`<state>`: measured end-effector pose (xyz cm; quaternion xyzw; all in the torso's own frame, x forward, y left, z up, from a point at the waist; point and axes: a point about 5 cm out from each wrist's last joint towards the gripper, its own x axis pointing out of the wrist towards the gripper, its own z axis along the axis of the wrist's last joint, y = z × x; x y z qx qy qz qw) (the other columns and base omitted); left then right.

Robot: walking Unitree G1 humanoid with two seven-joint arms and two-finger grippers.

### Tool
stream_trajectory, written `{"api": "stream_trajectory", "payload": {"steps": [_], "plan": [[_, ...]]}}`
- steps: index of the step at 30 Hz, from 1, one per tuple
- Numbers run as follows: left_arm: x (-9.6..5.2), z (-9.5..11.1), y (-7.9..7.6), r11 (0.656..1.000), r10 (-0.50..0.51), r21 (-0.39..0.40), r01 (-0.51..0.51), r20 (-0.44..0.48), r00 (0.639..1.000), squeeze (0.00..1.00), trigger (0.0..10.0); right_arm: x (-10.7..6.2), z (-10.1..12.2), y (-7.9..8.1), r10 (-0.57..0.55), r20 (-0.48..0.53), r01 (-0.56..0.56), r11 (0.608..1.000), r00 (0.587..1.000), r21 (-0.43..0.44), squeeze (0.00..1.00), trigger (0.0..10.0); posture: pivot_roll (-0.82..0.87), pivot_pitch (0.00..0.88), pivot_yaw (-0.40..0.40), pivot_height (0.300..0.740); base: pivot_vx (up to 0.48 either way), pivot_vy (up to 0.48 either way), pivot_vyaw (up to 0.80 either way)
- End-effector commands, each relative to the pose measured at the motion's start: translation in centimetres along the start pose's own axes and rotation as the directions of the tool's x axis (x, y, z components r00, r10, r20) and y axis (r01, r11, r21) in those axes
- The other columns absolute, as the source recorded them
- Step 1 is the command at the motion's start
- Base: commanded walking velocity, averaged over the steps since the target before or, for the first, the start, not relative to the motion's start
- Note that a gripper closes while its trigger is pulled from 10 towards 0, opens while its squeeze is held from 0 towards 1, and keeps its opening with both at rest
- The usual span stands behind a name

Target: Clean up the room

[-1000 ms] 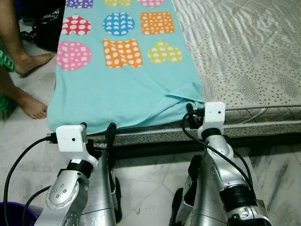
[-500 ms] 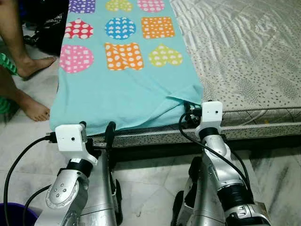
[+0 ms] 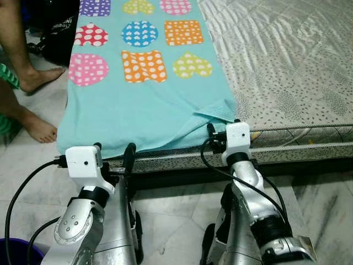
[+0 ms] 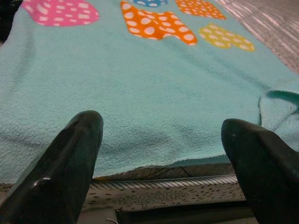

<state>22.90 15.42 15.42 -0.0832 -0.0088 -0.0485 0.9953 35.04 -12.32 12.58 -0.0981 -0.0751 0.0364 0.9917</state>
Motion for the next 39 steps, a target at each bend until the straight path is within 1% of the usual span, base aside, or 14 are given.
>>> {"api": "stream_trajectory", "payload": {"steps": [1, 2, 8, 10, 11, 13, 14, 15, 17, 31, 36, 37, 38, 39], "plan": [[-0.3, -0.3, 0.1, 1.000, 0.003, 0.005, -0.003, -0.016, 1.000, 0.00, 10.0, 0.0, -0.4, 0.1, -0.007, -0.002, 0.007, 1.000, 1.000, -0.026, 0.00, 8.9, 0.22, 0.228, -0.048, 0.491, 0.000, 0.000, 0.00], [-0.3, -0.3, 0.1, 1.000, 0.004, 0.005, -0.004, -0.016, 1.000, 0.00, 10.0, 0.1, -0.4, 0.1, -0.010, 0.002, 0.010, 0.999, 1.000, -0.032, 0.00, 0.0, 0.22, 0.228, -0.048, 0.491, 0.000, 0.000, 0.00], [-0.3, -0.3, 0.2, 1.000, 0.006, 0.006, -0.006, -0.017, 1.000, 0.00, 10.0, 0.8, 0.1, 0.3, -0.008, 0.016, 0.009, 0.998, 1.000, -0.057, 0.00, 0.0, 0.22, 0.233, -0.049, 0.491, 0.000, 0.000, 0.00], [-0.4, -0.3, 0.2, 1.000, 0.006, 0.005, -0.006, -0.017, 1.000, 0.00, 10.0, 0.9, 0.0, 0.4, -0.003, 0.019, 0.004, 0.998, 1.000, -0.063, 0.00, 1.5, 0.22, 0.233, -0.049, 0.491, 0.000, 0.000, 0.00], [-0.4, -0.3, 0.2, 1.000, 0.007, 0.005, -0.006, -0.017, 1.000, 0.00, 10.0, 0.9, 0.0, 0.4, -0.001, 0.020, 0.003, 0.998, 1.000, -0.065, 0.00, 1.5, 0.22, 0.233, -0.049, 0.491, 0.000, 0.000, 0.00], [-0.4, -0.3, 0.2, 1.000, 0.007, 0.005, -0.007, -0.018, 1.000, 0.00, 10.0, 0.8, -0.1, 0.3, 0.004, 0.018, -0.002, 0.998, 1.000, -0.070, 0.00, 2.7, 0.22, 0.233, -0.049, 0.491, 0.000, 0.000, 0.00], [-0.4, -0.3, 0.2, 1.000, 0.007, 0.005, -0.007, -0.018, 1.000, 0.00, 10.0, 0.7, -0.4, 0.3, 0.008, 0.014, -0.007, 0.997, 1.000, -0.077, 0.00, 7.3, 0.22, 0.236, -0.049, 0.491, 0.000, 0.000, 0.00], [-0.4, -0.3, 0.2, 1.000, 0.007, 0.005, -0.007, -0.018, 1.000, 0.00, 10.0, 0.7, -0.4, 0.3, 0.008, 0.014, -0.007, 0.997, 1.000, -0.077, 0.00, 7.3, 0.22, 0.236, -0.049, 0.491, 0.000, 0.000, 0.00], [-0.4, -0.3, 0.2, 1.000, 0.005, 0.005, -0.005, -0.019, 1.000, 0.00, 10.0, 0.6, -0.6, 0.3, 0.016, 0.011, -0.015, 0.996, 1.000, -0.091, 0.00, 10.0, 0.22, 0.236, -0.049, 0.491, 0.000, 0.000, 0.00], [-0.2, -0.3, 0.1, 1.000, 0.003, 0.006, -0.003, -0.017, 1.000, 0.00, 10.0, 0.4, -1.2, -0.1, 0.059, 0.021, -0.053, 0.971, 0.998, -0.233, 0.00, 10.0, 0.22, 0.234, -0.049, 0.491, 0.000, 0.000, 0.00], [-0.2, -0.3, 0.2, 1.000, 0.005, 0.008, -0.005, -0.015, 1.000, 0.00, 10.0, 1.1, -0.8, -0.9, 0.015, 0.026, -0.007, 0.961, 1.000, -0.277, 0.00, 10.0, 0.23, 0.232, -0.045, 0.491, 0.000, 0.000, 0.00], [-0.1, -0.2, 0.2, 1.000, 0.003, 0.008, -0.003, -0.015, 1.000, 0.00, 10.0, 1.3, -0.6, -1.0, 0.004, 0.030, 0.004, 0.959, 1.000, -0.283, 0.00, 7.5, 0.23, 0.231, -0.045, 0.491, 0.000, 0.000, 0.00], [-0.1, -0.2, 0.2, 1.000, 0.002, 0.009, -0.002, -0.014, 1.000, 0.00, 10.0, 1.4, -0.5, -1.1, -0.003, 0.033, 0.012, 0.958, 0.999, -0.287, 0.00, 7.5, 0.23, 0.231, -0.045, 0.491, 0.000, 0.000, 0.00], [-0.1, -0.2, 0.1, 1.000, 0.001, 0.009, -0.001, -0.012, 1.000, 0.00, 10.0, 1.6, -0.3, -1.2, -0.013, 0.038, 0.024, 0.958, 0.999, -0.285, 0.00, 0.0, 0.23, 0.230, -0.044, 0.491, 0.000, 0.000, 0.00]]}}
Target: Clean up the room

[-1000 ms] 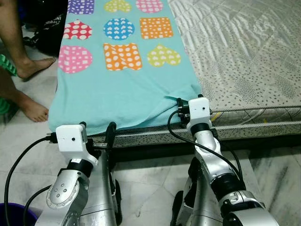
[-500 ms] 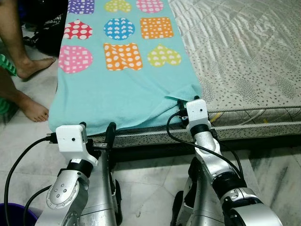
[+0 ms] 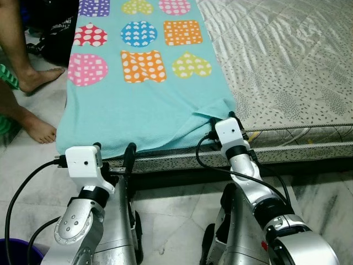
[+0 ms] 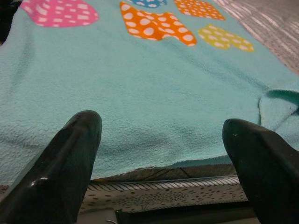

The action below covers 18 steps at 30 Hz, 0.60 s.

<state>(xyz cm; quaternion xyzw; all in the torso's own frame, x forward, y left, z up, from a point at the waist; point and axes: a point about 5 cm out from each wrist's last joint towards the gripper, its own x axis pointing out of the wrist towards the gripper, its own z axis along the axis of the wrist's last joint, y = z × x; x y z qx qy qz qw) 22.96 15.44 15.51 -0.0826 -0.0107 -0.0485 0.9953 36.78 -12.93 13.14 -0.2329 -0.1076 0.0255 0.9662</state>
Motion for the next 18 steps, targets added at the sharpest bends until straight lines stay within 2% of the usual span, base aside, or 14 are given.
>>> {"api": "stream_trajectory", "payload": {"steps": [1, 8, 18], "plan": [[-0.14, -0.23, 0.16, 1.000, 0.001, 0.008, -0.001, -0.014, 1.000, 0.00, 10.0, 0.05, -0.37, -0.32, -0.015, -0.021, 0.015, 1.000, 1.000, -0.010, 0.00, 0.0, 0.23, 0.230, -0.044, 0.491, 0.000, 0.000, 0.00], [-0.13, -0.20, 0.27, 1.000, 0.005, 0.009, -0.005, -0.012, 1.000, 0.00, 10.0, 0.31, -0.25, -0.68, -0.026, -0.018, 0.026, 1.000, 1.000, -0.010, 0.00, 0.0, 0.23, 0.226, -0.047, 0.491, 0.000, 0.000, 0.00], [-0.11, -0.23, 0.25, 1.000, 0.005, 0.008, -0.005, -0.011, 1.000, 0.00, 10.0, -0.31, -1.03, -0.72, -0.011, -0.025, 0.011, 1.000, 1.000, -0.008, 0.00, 0.0, 0.23, 0.221, -0.051, 0.491, 0.000, 0.000, 0.00]]}}
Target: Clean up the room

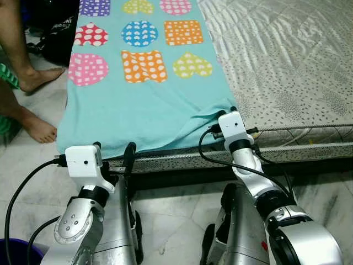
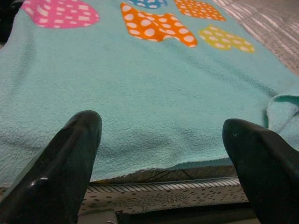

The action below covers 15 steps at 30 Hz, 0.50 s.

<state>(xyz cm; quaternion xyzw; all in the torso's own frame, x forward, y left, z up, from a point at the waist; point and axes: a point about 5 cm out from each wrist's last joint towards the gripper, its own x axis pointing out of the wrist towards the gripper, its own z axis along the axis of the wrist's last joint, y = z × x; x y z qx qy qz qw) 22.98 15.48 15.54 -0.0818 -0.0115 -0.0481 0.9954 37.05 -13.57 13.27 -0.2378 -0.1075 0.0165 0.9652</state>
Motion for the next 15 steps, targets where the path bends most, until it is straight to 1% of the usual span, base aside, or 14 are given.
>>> {"api": "stream_trajectory", "payload": {"steps": [1, 7, 15], "plan": [[-0.1, -0.2, 0.2, 1.000, 0.004, 0.007, -0.004, -0.012, 1.000, 0.00, 10.0, -0.7, -1.0, -0.1, 0.006, -0.021, -0.006, 1.000, 1.000, 0.007, 0.00, 0.0, 0.23, 0.221, -0.051, 0.491, 0.000, 0.000, 0.00], [-0.1, -0.2, 0.3, 1.000, 0.003, 0.008, -0.003, -0.010, 1.000, 0.00, 10.0, -1.3, -1.7, -0.5, 0.001, -0.035, 0.000, 1.000, 0.999, 0.030, 0.00, 0.0, 0.23, 0.216, -0.050, 0.491, 0.000, 0.000, 0.00], [-0.1, -0.2, 0.2, 1.000, 0.000, 0.006, 0.000, -0.010, 1.000, 0.00, 10.0, -2.4, -3.1, -1.0, -0.005, -0.083, 0.014, 0.994, 0.997, 0.113, 0.00, 0.0, 0.22, 0.215, -0.048, 0.491, 0.000, 0.000, 0.00]]}}
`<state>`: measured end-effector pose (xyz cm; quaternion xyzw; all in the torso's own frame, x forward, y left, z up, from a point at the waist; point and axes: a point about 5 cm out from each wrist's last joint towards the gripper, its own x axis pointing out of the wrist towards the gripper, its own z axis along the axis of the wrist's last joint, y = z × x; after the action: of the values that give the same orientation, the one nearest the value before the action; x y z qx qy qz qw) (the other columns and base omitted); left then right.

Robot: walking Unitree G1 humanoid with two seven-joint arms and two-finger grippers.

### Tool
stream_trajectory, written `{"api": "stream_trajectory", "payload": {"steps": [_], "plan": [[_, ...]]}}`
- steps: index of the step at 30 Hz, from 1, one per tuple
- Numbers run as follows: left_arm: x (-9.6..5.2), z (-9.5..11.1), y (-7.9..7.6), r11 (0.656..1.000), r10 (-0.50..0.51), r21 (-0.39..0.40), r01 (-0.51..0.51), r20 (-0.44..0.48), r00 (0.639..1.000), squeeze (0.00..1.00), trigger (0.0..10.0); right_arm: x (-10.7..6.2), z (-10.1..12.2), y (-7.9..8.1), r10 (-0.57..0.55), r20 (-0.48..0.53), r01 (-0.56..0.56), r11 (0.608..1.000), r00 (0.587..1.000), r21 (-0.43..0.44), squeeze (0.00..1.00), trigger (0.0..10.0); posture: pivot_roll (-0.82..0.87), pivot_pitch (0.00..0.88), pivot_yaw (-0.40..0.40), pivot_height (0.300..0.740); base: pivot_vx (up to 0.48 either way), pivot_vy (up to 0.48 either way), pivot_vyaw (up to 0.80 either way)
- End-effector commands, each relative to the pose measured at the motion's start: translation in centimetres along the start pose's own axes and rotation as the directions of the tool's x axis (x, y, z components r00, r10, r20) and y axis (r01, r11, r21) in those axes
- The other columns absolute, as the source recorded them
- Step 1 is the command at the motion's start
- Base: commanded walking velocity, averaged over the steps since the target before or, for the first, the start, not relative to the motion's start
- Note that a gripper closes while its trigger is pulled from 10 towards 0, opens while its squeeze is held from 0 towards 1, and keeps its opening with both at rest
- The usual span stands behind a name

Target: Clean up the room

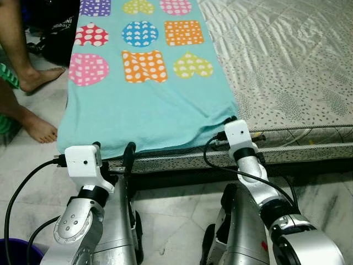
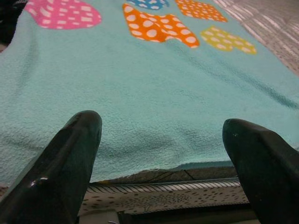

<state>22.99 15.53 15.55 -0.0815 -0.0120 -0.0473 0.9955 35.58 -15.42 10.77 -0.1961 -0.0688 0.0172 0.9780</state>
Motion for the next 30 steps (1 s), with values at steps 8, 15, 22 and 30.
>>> {"api": "stream_trajectory", "payload": {"steps": [8, 15, 22, 30], "plan": [[0.0, -0.3, 0.2, 1.000, 0.004, 0.004, -0.004, -0.009, 1.000, 0.00, 10.0, -1.3, -1.5, -2.2, -0.039, -0.039, 0.042, 0.994, 0.998, 0.097, 0.00, 0.0, 0.21, 0.216, -0.051, 0.491, 0.000, 0.000, 0.00], [0.0, -0.3, 0.2, 1.000, 0.001, 0.002, -0.001, -0.008, 1.000, 0.00, 10.0, -2.2, -2.0, -3.0, -0.036, -0.038, 0.040, 0.994, 0.999, 0.103, 0.00, 0.0, 0.20, 0.215, -0.048, 0.491, 0.000, 0.000, 0.00], [0.2, -0.3, 0.1, 1.000, -0.006, 0.000, 0.006, -0.007, 1.000, 0.00, 10.0, -3.7, -2.4, -3.5, -0.016, -0.038, 0.020, 0.995, 0.999, 0.102, 0.00, 0.0, 0.19, 0.214, -0.047, 0.491, 0.000, 0.000, 0.00], [0.3, -0.5, 0.1, 1.000, -0.013, -0.004, 0.013, -0.011, 1.000, 0.00, 10.0, -6.3, -2.9, -2.8, 0.058, -0.065, -0.050, 0.991, 0.996, 0.121, 0.00, 0.0, 0.18, 0.216, -0.044, 0.491, 0.000, 0.000, 0.00]]}}
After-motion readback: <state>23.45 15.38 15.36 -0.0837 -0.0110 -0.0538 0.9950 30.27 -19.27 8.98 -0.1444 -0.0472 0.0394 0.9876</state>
